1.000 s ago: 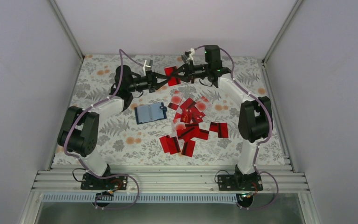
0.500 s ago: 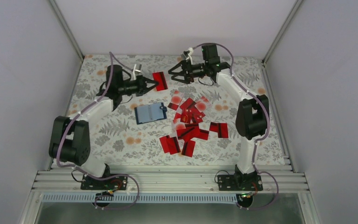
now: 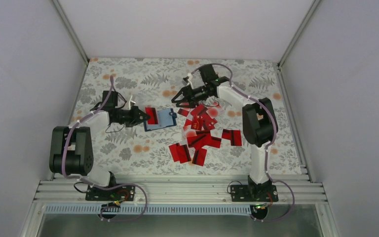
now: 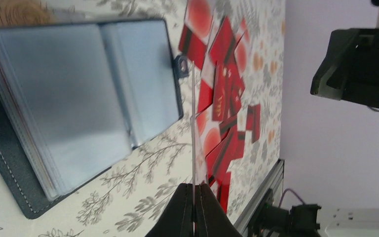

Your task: Put the credit cards into the card holder

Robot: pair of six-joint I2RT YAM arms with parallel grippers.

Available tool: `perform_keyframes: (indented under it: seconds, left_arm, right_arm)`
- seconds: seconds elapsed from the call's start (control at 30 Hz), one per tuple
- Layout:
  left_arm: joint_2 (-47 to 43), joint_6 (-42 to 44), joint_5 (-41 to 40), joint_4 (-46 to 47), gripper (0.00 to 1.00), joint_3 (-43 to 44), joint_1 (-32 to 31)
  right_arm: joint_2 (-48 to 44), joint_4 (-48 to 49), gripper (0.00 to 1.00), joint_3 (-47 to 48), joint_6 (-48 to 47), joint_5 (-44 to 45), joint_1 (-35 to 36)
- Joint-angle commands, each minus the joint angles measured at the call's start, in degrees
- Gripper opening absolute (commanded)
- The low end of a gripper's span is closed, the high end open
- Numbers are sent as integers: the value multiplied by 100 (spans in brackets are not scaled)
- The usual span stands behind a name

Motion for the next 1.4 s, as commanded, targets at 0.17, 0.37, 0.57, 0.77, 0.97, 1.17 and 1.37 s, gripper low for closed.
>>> perform_keyframes:
  seconds: [0.17, 0.37, 0.57, 0.77, 0.97, 1.17, 1.37]
  left_arm:
    - [1098, 1453, 434, -1206, 2, 679, 73]
    - [1593, 1770, 544, -1435, 2, 905, 72]
    - [1901, 1849, 616, -1402, 2, 917, 48]
    - [2080, 1853, 590, -1409, 2, 1028, 15]
    - [2274, 1836, 569, -1439, 3, 1198, -66]
    - [2365, 1778, 466, -1411, 2, 1283, -85]
    - [2450, 1769, 405, -1411, 2, 1366, -107]
  right_arm:
    - [429, -529, 58, 21, -728, 121, 484]
    - [528, -416, 57, -31, -658, 13, 559]
    - [617, -365, 57, -74, -619, 43, 607]
    - [753, -266, 56, -167, -568, 63, 640]
    - [860, -119, 55, -265, -519, 76, 665]
    - [932, -10, 53, -316, -518, 146, 675]
    - [1100, 88, 52, -350, -532, 127, 672]
